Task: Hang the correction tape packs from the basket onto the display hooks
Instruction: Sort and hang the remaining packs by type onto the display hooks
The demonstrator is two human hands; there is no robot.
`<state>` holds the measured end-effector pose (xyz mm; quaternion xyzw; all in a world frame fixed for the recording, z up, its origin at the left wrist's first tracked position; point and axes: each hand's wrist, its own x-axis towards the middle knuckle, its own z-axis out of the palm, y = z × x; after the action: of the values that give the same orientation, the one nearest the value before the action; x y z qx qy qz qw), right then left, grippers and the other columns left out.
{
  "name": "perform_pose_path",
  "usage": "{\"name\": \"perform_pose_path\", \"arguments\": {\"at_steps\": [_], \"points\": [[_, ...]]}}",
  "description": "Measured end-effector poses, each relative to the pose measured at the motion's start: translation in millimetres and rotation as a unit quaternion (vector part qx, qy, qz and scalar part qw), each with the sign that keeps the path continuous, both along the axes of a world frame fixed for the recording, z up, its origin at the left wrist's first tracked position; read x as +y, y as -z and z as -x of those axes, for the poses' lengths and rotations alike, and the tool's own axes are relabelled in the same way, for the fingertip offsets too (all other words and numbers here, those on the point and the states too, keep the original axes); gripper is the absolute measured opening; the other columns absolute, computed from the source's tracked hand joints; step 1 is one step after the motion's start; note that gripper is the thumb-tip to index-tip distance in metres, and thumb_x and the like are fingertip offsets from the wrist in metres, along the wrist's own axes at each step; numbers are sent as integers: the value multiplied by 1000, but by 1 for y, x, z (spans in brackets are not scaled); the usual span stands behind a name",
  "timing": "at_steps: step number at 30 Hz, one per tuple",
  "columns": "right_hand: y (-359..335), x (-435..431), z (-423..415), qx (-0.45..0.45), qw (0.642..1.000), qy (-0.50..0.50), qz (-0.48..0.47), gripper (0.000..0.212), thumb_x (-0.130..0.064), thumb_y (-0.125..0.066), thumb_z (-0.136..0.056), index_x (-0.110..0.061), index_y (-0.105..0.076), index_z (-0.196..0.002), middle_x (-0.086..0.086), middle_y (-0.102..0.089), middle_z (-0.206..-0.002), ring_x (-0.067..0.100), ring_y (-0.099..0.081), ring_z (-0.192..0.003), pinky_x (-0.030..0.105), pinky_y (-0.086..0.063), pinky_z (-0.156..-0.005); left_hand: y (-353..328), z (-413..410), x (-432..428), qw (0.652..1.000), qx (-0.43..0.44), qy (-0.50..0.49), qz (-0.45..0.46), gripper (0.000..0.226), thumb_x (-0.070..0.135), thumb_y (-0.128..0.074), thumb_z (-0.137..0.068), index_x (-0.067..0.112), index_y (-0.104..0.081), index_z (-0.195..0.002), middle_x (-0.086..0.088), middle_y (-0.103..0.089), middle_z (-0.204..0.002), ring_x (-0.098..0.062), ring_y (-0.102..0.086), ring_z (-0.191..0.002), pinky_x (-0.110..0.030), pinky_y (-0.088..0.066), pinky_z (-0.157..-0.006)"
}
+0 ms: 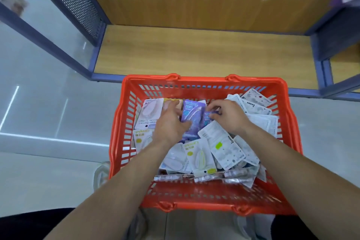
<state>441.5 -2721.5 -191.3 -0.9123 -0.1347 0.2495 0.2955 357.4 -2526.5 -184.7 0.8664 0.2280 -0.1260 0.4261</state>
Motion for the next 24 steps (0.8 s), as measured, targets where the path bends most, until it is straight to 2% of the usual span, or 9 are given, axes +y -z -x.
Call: {"name": "perform_pose_path", "arguments": {"at_steps": [2,5,8,12,16,17,19,21,24], "points": [[-10,-2,-3,-11,999,0,-34,17,-11,-76,-90,-28,-73,-89,-21,-58,-74,-4,-56,-75,19,-38,-67,0,-2,-1,1000,14,16,-5,52,23,-82,-85,18,-60,-132,14,-59,-90,-17,-61,-91,-33,-49,-81],[-24,-4,-12,-24,997,-2,-67,31,-16,-78,-89,-42,-65,-80,-10,-70,-89,14,-57,-97,30,-42,-82,1,-5,-1,997,-10,-15,76,21,14,-81,-87,11,-71,-105,6,-55,-87,-14,-57,-78,-31,-51,-82],[-40,0,-19,7,988,6,-156,36,-6,-75,-90,-39,-66,-79,-14,-71,-90,8,-65,-90,33,-51,-89,-12,-10,1,985,-43,-57,158,9,4,-73,-92,10,-66,-91,-8,-57,-100,-8,-56,-77,-9,-45,-72],[-59,13,-20,14,965,34,-259,33,4,-72,-90,-29,-68,-86,-7,-67,-90,11,-61,-88,34,-53,-91,-36,-16,0,963,-45,-91,249,16,10,-57,-103,20,-60,-91,-4,-68,-82,-11,-62,-66,-24,-49,-64],[-70,24,-16,-2,960,75,-271,30,-1,-75,-89,-29,-67,-86,-5,-68,-88,9,-60,-83,31,-51,-82,-60,-18,-4,942,-62,-89,319,8,17,-59,-103,16,-60,-95,-5,-69,-87,-17,-65,-76,-31,-52,-72],[-71,25,-15,-5,960,81,-270,31,-2,-76,-88,-31,-68,-85,-4,-69,-88,8,-60,-81,31,-50,-80,-62,-17,-4,942,-56,-72,324,7,17,-66,-99,14,-60,-102,-6,-72,-92,-17,-68,-79,-33,-55,-74],[-69,25,-13,-11,962,88,-260,30,-6,-78,-87,-34,-68,-82,-2,-70,-89,7,-59,-74,30,-51,-75,-61,-11,-4,951,-33,-25,307,39,12,-83,-85,14,-57,-115,-8,-76,-104,-23,-74,-87,-39,-61,-79],[-70,22,-10,-22,969,77,-234,26,-13,-81,-85,-36,-68,-85,-2,-66,-95,7,-58,-75,30,-50,-76,-61,-6,-4,963,-27,2,269,53,13,-90,-71,22,-58,-113,-8,-77,-104,-29,-76,-92,-44,-63,-82],[-78,10,-6,31,981,32,-191,43,-22,-83,-84,-42,-63,-116,-5,-57,-120,10,-60,-101,30,-52,-89,-66,-2,-5,969,-32,25,243,55,6,-90,-73,19,-63,-119,-4,-76,-102,-20,-75,-91,-36,-63,-79]]}}
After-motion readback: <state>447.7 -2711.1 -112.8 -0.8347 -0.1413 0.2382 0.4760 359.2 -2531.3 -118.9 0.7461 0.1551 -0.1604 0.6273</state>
